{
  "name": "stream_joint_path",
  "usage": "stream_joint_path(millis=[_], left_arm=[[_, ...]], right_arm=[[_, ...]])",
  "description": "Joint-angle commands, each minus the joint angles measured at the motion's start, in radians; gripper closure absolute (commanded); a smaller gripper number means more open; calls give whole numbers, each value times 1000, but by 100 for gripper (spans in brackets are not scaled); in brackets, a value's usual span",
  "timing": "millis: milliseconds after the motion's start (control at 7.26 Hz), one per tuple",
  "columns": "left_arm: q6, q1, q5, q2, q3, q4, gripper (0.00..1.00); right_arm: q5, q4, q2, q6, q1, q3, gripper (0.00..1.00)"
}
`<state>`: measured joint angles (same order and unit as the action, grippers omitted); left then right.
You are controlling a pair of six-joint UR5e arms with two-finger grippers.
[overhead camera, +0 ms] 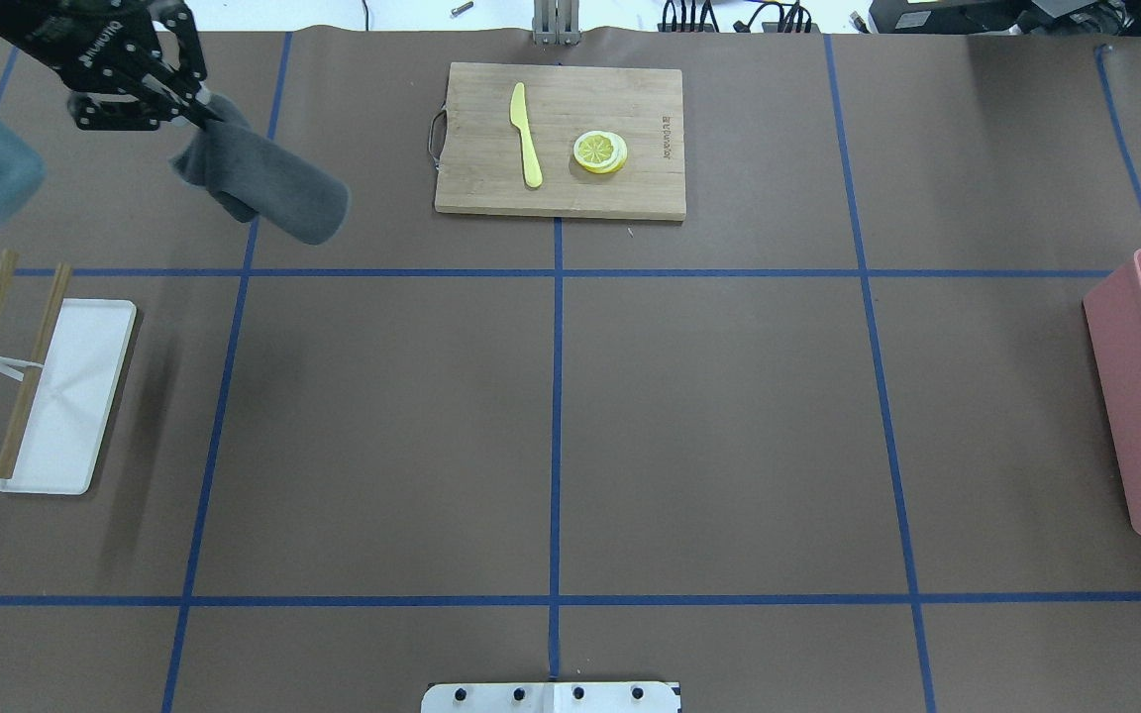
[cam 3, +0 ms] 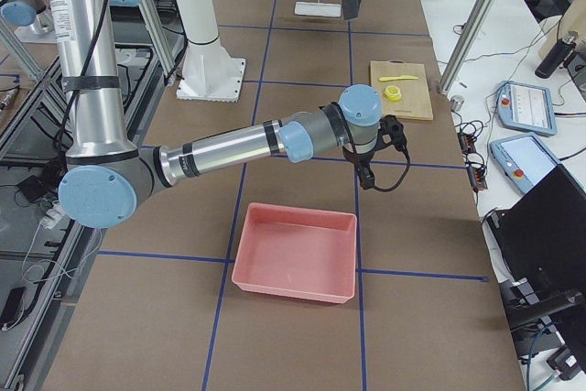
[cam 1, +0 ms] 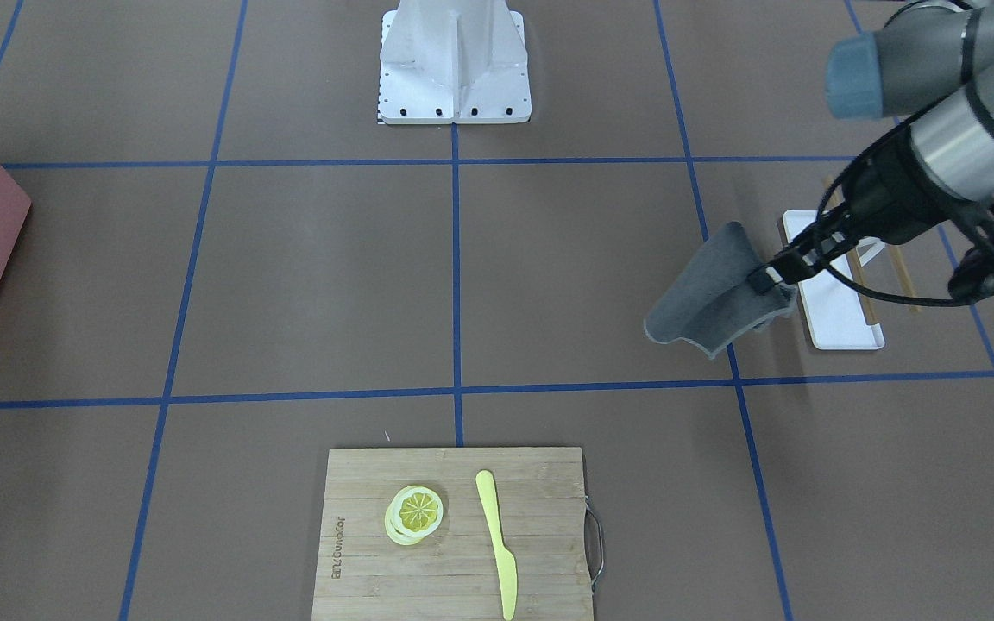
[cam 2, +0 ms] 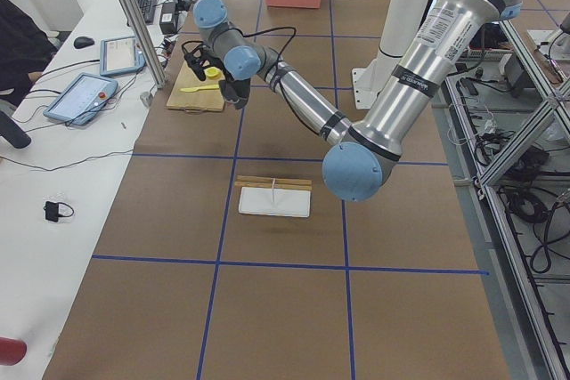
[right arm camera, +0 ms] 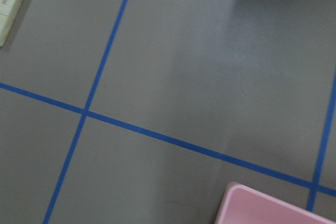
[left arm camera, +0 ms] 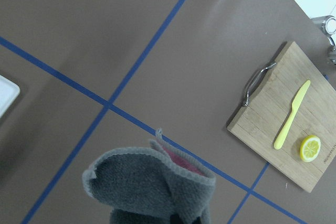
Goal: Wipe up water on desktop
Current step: 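Carry the towel toward the table center while the right gripper reaches toward it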
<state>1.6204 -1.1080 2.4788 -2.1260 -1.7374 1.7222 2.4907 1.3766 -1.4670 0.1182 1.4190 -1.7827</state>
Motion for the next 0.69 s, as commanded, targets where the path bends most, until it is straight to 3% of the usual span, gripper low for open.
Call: stream_joint_path(millis=[0, 138, 413, 551], left_arm=[[145, 117, -95, -92, 12, 1, 100], [185, 141, -115, -124, 19, 1, 100], [290, 206, -167, -213, 62, 2, 100], [329, 241, -203, -230, 68, 14, 100]], right_arm=[[13, -111, 107, 156, -124, -13, 0], [28, -132, 137, 161, -188, -33, 0], [-32, -308, 142, 175, -257, -67, 0], [-77, -350, 154, 266, -312, -85, 0]])
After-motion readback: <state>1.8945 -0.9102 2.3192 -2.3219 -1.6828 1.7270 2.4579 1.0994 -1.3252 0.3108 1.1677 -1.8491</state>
